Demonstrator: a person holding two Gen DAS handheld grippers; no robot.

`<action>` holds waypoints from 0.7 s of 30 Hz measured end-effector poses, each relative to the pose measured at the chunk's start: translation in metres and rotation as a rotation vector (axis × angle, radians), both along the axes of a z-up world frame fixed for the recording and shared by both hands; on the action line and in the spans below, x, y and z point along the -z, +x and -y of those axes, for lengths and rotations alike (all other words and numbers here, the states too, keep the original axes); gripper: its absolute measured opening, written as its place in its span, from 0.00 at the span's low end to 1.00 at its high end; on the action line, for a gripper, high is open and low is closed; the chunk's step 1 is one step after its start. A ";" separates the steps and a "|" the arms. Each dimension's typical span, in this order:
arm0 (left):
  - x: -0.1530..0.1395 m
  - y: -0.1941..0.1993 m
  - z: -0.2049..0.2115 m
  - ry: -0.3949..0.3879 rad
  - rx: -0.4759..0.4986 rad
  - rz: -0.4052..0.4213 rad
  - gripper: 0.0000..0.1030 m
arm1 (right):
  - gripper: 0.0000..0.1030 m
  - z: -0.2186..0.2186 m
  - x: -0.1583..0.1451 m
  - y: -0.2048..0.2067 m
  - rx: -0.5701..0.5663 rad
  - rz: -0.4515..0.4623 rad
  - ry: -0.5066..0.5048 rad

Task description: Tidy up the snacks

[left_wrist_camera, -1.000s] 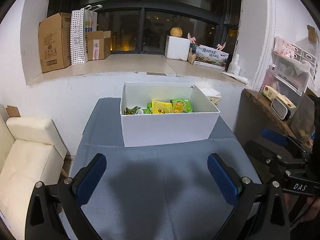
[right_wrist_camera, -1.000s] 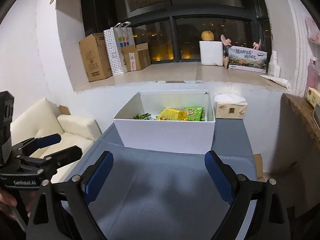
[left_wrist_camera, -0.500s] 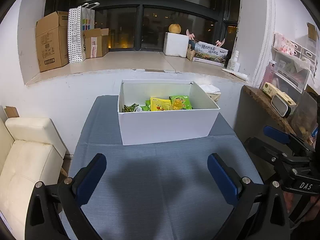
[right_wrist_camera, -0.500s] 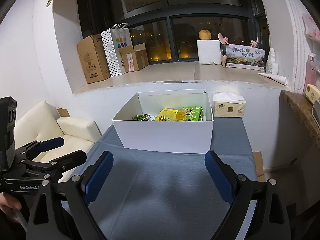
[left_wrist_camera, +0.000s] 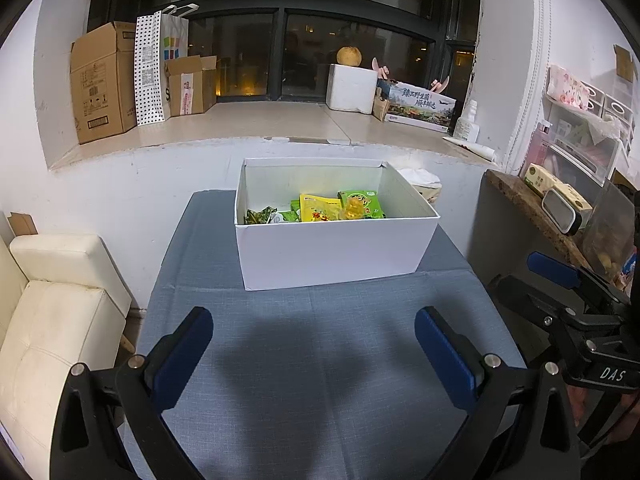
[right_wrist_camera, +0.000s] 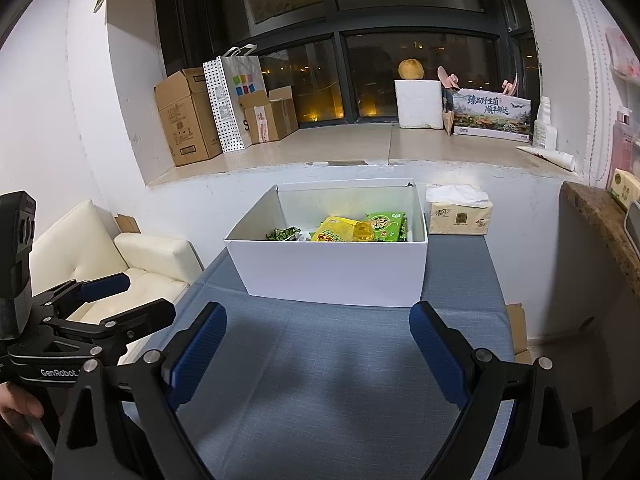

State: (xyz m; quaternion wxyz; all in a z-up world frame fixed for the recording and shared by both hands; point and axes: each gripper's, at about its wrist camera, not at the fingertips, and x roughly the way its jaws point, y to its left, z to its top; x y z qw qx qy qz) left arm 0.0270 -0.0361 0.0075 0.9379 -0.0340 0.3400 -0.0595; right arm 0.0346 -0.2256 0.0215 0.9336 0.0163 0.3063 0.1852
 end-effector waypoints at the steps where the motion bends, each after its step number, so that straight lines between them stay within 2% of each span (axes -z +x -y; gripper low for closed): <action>1: 0.000 0.000 0.000 0.000 0.000 0.000 1.00 | 0.93 0.000 0.000 0.000 0.000 0.001 0.001; 21: 0.001 0.001 0.000 -0.002 0.010 -0.005 1.00 | 0.93 -0.002 0.000 -0.001 -0.014 -0.005 -0.002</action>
